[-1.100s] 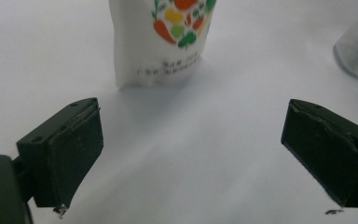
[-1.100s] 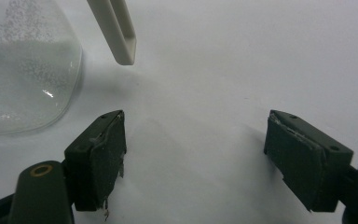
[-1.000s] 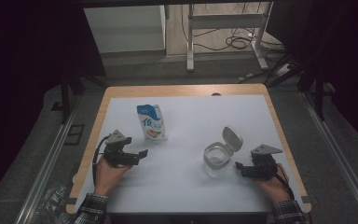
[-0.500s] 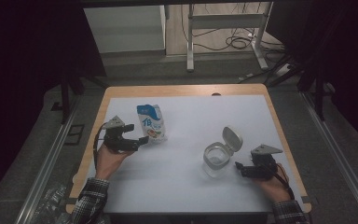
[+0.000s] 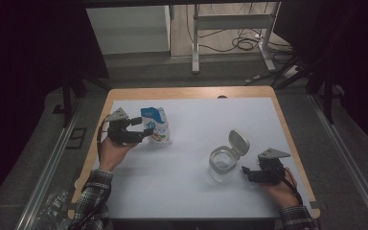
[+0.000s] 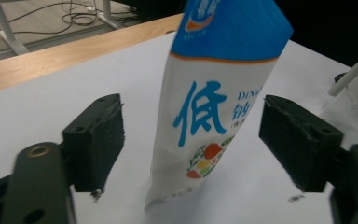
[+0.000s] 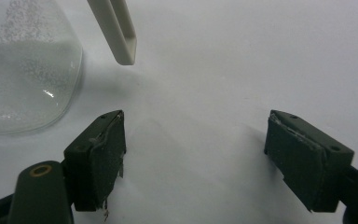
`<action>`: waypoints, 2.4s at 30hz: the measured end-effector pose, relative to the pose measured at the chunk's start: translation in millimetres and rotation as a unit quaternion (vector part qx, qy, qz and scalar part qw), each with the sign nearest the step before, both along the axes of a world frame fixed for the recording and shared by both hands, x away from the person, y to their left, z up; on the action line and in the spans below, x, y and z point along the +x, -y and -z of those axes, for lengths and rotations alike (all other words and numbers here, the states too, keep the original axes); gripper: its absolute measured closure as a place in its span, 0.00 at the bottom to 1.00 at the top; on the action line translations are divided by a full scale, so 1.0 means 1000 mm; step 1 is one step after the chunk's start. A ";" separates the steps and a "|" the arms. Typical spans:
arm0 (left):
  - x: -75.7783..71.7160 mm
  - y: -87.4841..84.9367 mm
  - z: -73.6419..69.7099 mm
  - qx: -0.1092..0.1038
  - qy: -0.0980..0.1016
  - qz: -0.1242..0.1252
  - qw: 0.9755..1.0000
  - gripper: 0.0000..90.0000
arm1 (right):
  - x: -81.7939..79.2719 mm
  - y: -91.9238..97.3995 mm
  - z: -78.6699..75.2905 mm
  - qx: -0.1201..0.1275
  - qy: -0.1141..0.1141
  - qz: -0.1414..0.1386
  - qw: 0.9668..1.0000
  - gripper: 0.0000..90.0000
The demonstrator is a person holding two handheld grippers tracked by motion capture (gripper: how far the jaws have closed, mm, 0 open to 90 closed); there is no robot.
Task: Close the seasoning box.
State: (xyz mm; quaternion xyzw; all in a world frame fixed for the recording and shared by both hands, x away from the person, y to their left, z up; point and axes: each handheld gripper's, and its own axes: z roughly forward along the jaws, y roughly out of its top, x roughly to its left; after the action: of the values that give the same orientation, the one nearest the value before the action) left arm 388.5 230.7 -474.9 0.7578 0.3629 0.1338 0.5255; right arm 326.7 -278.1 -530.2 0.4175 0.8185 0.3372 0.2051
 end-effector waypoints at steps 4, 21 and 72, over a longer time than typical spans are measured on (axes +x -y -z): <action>0.009 -0.002 -0.004 -0.004 0.008 0.018 1.000 0.35 | 0.000 0.000 0.000 0.000 0.000 0.000 1.000 0.23; 0.026 -0.001 -0.008 -0.027 0.020 0.056 0.998 0.66 | 0.000 0.000 0.000 0.001 -0.001 -0.001 1.000 0.22; -0.015 0.033 -0.035 0.045 0.024 0.041 0.998 1.00 | 0.000 0.002 -0.006 -0.003 -0.019 -0.001 1.000 0.29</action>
State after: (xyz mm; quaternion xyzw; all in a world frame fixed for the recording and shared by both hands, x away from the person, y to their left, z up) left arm 373.7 197.2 -440.1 0.7915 0.3124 0.1460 0.5045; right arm 326.3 -280.2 -524.2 0.4222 0.8239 0.3270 0.1898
